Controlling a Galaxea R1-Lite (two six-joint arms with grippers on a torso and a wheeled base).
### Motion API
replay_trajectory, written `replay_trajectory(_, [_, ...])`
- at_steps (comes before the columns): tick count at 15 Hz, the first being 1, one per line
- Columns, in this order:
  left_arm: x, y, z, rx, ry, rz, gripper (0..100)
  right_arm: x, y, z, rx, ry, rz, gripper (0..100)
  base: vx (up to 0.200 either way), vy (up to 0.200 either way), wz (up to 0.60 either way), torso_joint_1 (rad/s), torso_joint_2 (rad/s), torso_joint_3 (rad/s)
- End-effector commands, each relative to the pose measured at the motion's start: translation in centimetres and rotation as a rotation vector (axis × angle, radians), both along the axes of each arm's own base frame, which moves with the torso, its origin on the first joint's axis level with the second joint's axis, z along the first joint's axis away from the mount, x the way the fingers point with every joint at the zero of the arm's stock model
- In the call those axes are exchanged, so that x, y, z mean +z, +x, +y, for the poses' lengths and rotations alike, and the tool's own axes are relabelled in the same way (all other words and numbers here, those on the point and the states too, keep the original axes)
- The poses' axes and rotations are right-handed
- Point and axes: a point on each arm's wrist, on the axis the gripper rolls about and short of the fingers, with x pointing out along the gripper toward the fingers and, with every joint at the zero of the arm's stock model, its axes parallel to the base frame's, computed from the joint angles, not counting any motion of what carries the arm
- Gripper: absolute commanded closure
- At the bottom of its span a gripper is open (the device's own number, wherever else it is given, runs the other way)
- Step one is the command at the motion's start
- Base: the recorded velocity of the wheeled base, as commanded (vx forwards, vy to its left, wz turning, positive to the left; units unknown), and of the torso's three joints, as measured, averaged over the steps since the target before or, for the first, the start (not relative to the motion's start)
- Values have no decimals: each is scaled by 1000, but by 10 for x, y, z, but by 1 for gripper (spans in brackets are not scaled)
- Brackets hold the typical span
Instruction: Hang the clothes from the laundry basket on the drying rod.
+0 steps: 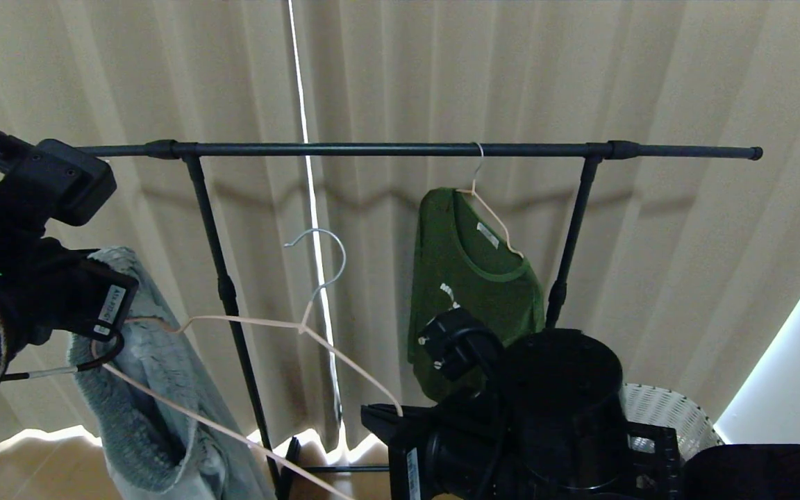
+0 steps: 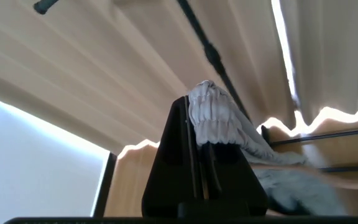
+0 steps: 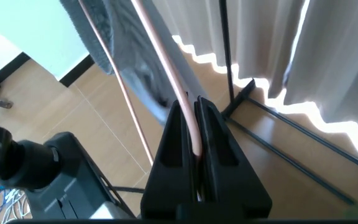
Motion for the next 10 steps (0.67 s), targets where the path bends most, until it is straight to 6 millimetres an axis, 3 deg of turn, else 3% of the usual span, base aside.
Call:
replay_trajectory(1, [0,-3,-4,-24,-5,-4,100,-8,5,8,0,-15,7,100,0,0,0,0,0,0])
replay_trajectory(4, [10,-20,-9,-89,-25,-51,100,-10,11,2,-28,-33,17,100,0,0,0,0,0,0])
replay_trajectory(10, [18,-22,-1,-46,-18,-79,100,-9,11,-29,-102,-60,20,100,0,0,0,0,0,0])
